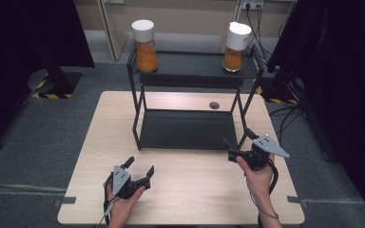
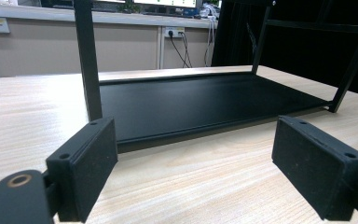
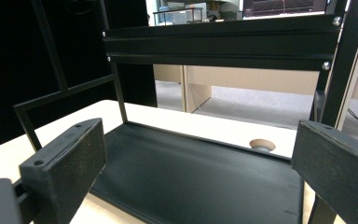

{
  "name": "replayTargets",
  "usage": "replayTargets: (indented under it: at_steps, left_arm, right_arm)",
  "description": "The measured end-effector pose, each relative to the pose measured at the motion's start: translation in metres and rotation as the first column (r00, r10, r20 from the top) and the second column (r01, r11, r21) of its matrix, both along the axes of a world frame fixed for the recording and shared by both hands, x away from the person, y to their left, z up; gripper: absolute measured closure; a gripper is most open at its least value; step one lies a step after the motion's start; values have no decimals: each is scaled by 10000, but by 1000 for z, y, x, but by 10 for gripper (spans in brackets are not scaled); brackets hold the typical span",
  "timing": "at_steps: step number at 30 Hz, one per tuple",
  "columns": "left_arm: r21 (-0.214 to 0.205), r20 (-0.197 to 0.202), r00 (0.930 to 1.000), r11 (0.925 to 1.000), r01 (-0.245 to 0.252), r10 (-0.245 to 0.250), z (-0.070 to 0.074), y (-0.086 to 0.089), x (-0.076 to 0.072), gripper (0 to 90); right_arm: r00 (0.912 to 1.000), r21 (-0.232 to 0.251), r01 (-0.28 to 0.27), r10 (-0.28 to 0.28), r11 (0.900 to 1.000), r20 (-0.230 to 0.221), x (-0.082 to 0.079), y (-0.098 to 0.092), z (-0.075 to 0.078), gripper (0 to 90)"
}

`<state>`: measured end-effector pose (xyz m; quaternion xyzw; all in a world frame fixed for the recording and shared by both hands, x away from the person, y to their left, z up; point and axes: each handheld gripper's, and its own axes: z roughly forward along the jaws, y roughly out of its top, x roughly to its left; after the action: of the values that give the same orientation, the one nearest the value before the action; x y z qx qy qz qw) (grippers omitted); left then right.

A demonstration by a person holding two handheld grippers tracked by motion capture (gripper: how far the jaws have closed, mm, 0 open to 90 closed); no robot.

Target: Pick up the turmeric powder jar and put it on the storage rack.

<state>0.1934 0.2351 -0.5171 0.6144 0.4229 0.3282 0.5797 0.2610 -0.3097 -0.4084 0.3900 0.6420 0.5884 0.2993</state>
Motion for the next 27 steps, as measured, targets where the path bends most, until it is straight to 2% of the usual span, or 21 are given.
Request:
replayTargets:
  at_steps: [17,27]
  left_arm:
    - [10,4,10000,10000,-15,15,0,0,0,140]
    - [10,12,10000,10000,-18,18,0,0,0,140]
  right_arm:
    - [9987,-23,17,-18,10000,-504,-4,-4,-17,36]
    - [9980,-48,-23,20,10000,-625,-6,-5,-25,36]
